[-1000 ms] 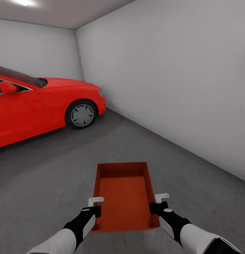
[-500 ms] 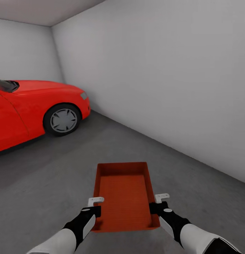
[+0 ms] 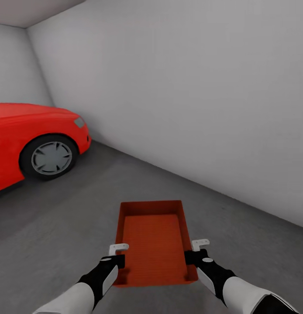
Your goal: Move the two storage containers from the living room to the garage. In the garage, place one container on the floor and stack the other container on top of it (either order is fine).
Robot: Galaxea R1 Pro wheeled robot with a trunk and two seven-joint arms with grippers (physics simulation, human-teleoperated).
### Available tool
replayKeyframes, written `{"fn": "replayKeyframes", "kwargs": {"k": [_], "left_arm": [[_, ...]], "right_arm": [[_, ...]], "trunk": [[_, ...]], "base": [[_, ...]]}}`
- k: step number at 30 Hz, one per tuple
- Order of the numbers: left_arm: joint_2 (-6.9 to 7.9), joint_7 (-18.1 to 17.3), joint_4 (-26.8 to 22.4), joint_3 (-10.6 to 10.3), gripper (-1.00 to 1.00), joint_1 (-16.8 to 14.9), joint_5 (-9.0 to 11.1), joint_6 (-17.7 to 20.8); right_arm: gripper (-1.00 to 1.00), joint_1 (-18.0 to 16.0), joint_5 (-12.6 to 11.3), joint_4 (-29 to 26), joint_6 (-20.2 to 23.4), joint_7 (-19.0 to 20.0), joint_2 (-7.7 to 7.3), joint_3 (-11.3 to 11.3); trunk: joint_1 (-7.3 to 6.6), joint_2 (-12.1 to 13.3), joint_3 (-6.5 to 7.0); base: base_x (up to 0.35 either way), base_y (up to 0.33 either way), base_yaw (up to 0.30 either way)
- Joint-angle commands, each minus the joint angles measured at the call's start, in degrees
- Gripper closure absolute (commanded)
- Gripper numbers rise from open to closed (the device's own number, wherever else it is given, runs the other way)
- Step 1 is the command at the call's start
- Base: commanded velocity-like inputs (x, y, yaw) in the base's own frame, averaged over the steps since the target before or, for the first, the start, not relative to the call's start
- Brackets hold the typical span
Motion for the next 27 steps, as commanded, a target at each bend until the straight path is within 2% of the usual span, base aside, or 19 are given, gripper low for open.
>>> {"fn": "replayKeyframes", "kwargs": {"k": [1,27], "left_arm": [[0.28,0.8,-0.3,-0.2,1.0,0.0,-1.3,0.4],[0.21,0.8,-0.3,-0.2,1.0,0.0,-1.3,0.4]], "right_arm": [[1.0,-0.1,-0.8,0.8,-0.3,-0.4,-0.13,-0.6],[1.0,-0.1,-0.8,0.8,-0.3,-0.4,-0.13,-0.6]], "trunk": [[0.04,0.0,-0.06],[0.04,0.0,-0.06]], "base": [[0.322,0.0,-0.257],[0.322,0.0,-0.257]]}}
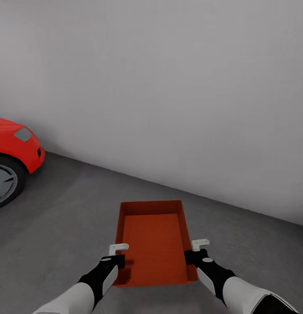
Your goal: Move the two storage containers from the living room to the garage. In the garage, place one container on the floor and stack the other container on top of it (either order is fine).
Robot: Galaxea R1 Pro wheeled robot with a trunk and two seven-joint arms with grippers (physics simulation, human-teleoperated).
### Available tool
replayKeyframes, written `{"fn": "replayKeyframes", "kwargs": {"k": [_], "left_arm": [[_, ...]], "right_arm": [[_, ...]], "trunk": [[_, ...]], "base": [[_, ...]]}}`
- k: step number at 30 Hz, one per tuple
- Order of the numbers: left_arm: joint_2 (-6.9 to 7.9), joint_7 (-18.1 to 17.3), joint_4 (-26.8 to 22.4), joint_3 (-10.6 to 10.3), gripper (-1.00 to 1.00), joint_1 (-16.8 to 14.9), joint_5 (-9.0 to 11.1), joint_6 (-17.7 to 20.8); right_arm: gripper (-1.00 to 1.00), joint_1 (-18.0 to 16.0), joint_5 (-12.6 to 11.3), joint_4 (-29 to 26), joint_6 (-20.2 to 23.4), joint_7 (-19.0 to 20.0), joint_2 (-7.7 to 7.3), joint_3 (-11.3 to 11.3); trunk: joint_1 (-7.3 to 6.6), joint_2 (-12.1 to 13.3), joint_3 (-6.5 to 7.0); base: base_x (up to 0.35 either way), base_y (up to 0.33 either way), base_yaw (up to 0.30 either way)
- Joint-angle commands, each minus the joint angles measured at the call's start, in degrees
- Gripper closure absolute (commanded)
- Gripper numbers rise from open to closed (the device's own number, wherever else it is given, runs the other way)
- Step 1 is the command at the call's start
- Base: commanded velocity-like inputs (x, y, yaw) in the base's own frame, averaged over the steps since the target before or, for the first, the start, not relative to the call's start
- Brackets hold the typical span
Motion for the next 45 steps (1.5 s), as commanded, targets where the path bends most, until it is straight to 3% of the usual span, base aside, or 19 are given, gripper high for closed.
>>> {"fn": "replayKeyframes", "kwargs": {"k": [1,28,45], "left_arm": [[0.21,0.8,-0.4,-0.2,1.0,0.0,-1.3,0.4],[0.21,0.8,-0.4,-0.2,1.0,0.0,-1.4,0.4],[0.21,0.8,-0.4,-0.2,1.0,0.0,-1.4,0.4]], "right_arm": [[1.0,-0.1,-0.8,0.8,-0.3,-0.4,-0.13,-0.6],[1.0,-0.1,-0.8,0.8,-0.3,-0.4,-0.13,-0.6],[1.0,-0.1,-0.8,0.8,-0.2,-0.4,-0.17,-0.6]], "trunk": [[0.04,0.0,-0.06],[0.04,0.0,-0.06],[0.04,0.0,-0.06]], "base": [[0.322,0.0,-0.257],[0.317,0.0,-0.251],[0.019,0.0,-0.238]]}}
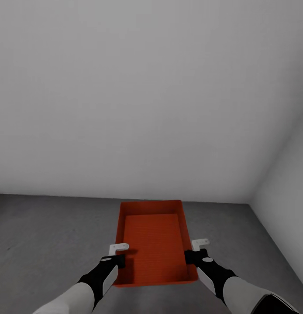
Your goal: Move the two storage containers from the living room to the garage. In the garage, place one container on the floor and stack the other container on top of it (either order is fine).
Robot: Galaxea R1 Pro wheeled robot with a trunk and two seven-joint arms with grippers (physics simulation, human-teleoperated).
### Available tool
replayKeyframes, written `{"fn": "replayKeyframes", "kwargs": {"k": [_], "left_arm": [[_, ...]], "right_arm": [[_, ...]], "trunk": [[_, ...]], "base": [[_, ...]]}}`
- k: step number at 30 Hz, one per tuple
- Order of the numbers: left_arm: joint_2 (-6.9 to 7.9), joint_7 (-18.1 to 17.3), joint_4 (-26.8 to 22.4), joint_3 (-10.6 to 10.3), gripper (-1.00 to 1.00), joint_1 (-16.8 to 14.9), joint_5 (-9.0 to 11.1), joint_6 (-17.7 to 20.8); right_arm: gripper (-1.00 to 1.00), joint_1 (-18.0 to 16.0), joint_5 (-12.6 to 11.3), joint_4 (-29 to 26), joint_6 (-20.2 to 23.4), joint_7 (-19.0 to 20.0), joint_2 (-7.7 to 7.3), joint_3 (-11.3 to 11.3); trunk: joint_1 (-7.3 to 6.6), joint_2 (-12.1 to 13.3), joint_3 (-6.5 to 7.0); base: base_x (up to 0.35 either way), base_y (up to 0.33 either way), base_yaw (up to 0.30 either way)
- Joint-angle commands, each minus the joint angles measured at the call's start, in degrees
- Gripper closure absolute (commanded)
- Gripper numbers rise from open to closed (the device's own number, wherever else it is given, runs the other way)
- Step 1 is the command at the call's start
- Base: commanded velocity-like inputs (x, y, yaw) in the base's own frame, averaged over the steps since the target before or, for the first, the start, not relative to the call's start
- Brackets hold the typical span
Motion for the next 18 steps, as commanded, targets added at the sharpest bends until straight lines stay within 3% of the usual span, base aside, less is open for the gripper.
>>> {"fn": "replayKeyframes", "kwargs": {"k": [1,8,18], "left_arm": [[0.28,0.7,-0.4,-0.3,1.0,0.0,-1.3,0.4],[0.28,0.7,-0.4,-0.3,1.0,0.0,-1.3,0.4],[0.28,0.7,-0.4,-0.3,1.0,0.0,-1.3,0.4]], "right_arm": [[1.0,-0.1,-0.7,1.0,-0.3,-0.4,-0.03,-0.6],[1.0,-0.1,-0.8,1.0,-0.3,-0.4,0.0,-0.6],[1.0,-0.1,-0.7,1.0,-0.3,-0.4,0.0,-0.6]], "trunk": [[0.0,0.0,-0.06],[0.0,0.0,-0.06],[0.0,0.0,-0.06]], "base": [[0.0,0.0,-0.238],[0.0,0.0,-0.198],[0.0,0.0,-0.017]]}}
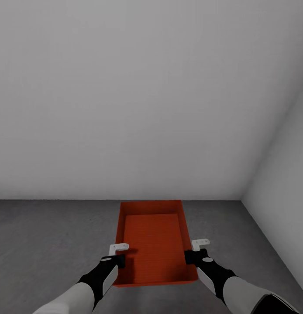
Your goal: Move the two storage containers from the living room to the garage. In the garage, place one container on the floor and stack the other container on top of it (either order is fine).
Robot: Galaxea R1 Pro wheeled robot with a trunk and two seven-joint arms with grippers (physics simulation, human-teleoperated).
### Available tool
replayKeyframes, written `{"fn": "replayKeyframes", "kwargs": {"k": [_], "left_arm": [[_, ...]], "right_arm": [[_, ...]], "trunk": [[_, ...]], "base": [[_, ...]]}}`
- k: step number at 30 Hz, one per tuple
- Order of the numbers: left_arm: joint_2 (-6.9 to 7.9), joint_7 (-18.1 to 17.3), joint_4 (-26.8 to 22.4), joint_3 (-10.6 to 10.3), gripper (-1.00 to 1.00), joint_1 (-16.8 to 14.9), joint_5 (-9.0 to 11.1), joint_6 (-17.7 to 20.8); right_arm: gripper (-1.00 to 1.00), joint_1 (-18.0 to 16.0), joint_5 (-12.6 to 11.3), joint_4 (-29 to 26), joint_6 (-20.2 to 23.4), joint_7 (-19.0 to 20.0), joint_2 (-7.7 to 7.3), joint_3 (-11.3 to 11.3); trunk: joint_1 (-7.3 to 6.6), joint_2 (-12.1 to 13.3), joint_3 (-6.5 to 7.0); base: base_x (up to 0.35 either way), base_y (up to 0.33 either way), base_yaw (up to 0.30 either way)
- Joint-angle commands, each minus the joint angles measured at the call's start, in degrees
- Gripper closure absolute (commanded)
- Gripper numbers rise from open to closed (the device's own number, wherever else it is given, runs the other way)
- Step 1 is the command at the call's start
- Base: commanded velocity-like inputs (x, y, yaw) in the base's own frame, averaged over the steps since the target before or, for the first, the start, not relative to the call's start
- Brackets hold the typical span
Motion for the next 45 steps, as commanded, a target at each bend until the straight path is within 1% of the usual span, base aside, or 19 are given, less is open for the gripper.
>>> {"fn": "replayKeyframes", "kwargs": {"k": [1,12,45], "left_arm": [[0.26,0.8,-0.3,-0.3,1.0,0.0,-1.4,0.4],[0.26,0.8,-0.3,-0.3,1.0,0.0,-1.4,0.5],[0.33,0.2,-0.3,-0.3,1.0,0.0,-1.3,0.4]], "right_arm": [[1.0,-0.1,-0.8,1.0,-0.3,-0.4,-0.07,-0.6],[1.0,-0.1,-0.8,1.0,-0.3,-0.4,-0.12,-0.6],[1.0,-0.1,-0.8,1.0,-0.4,-0.4,-0.12,-0.6]], "trunk": [[0.0,0.0,-0.05],[0.0,0.0,-0.05],[0.0,0.0,-0.05]], "base": [[0.0,0.0,0.056],[0.0,0.0,0.145],[0.0,0.0,0.003]]}}
